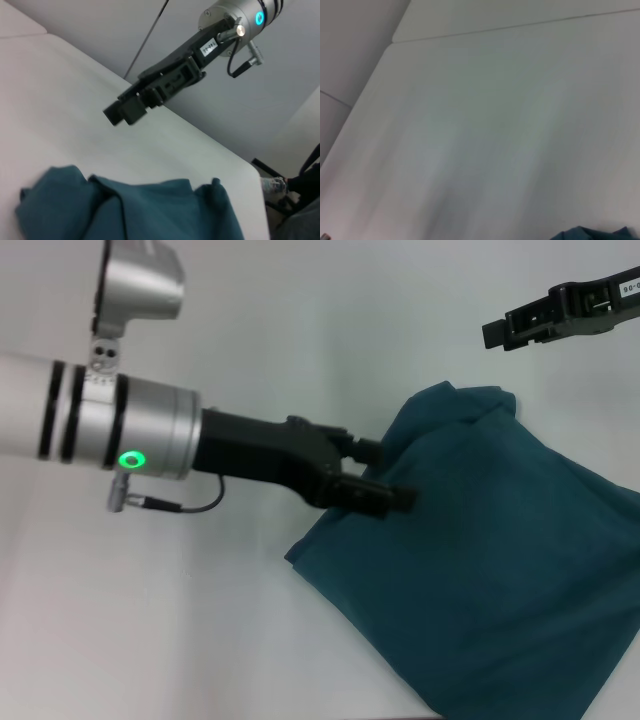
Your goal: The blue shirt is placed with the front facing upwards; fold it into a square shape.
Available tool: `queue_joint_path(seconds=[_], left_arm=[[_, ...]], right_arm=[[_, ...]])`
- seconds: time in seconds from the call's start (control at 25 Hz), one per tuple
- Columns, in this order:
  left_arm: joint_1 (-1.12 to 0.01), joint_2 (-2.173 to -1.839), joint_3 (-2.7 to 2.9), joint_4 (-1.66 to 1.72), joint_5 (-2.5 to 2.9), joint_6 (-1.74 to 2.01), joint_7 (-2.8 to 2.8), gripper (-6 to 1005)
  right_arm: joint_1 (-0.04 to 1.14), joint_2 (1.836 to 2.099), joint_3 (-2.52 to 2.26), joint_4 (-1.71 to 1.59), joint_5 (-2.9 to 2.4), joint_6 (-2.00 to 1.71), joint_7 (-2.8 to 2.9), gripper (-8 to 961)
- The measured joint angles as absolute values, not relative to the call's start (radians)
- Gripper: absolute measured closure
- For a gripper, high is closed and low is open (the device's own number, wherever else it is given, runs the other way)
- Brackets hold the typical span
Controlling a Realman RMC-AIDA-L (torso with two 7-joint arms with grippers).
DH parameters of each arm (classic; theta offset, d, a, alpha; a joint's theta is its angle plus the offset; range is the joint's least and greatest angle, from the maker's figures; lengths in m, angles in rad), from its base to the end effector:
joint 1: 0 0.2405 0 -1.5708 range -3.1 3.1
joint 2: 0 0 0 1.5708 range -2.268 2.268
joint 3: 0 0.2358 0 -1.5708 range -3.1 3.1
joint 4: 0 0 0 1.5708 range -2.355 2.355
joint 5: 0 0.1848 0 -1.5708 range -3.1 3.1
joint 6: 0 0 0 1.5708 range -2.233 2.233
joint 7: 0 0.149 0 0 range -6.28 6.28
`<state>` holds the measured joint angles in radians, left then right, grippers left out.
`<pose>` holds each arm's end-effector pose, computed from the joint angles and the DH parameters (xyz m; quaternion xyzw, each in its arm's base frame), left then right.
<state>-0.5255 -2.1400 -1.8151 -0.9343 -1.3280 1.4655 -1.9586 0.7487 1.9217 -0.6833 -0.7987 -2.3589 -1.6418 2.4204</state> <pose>-0.1446 0.2812 -0.0553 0.9448 0.2763 0.1696 0.0473 0.2138 0.3538 0.0669 -0.8303 0.5439 0.0828 0.0887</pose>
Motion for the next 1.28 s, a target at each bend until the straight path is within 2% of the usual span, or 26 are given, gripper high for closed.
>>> queue_joint_path(seconds=[0.44, 0.8, 1.28], left_arm=[[-0.451, -2.149, -1.877, -0.997, -1.292, 1.549, -2.057, 139], [-0.315, -2.152, -1.932, -1.001, -1.29, 1.559, -2.135, 139], [-0.224, -2.162, -1.941, -0.998, -1.281, 1.583, -2.143, 138]], right_arm=[[0.749, 1.922, -0.707, -0.784, -2.361, -1.603, 2.415, 529], [0.75, 1.922, -0.735, -0.755, -2.362, -1.571, 2.414, 529], [0.778, 1.927, -0.761, -0.736, -2.362, -1.543, 2.413, 529]])
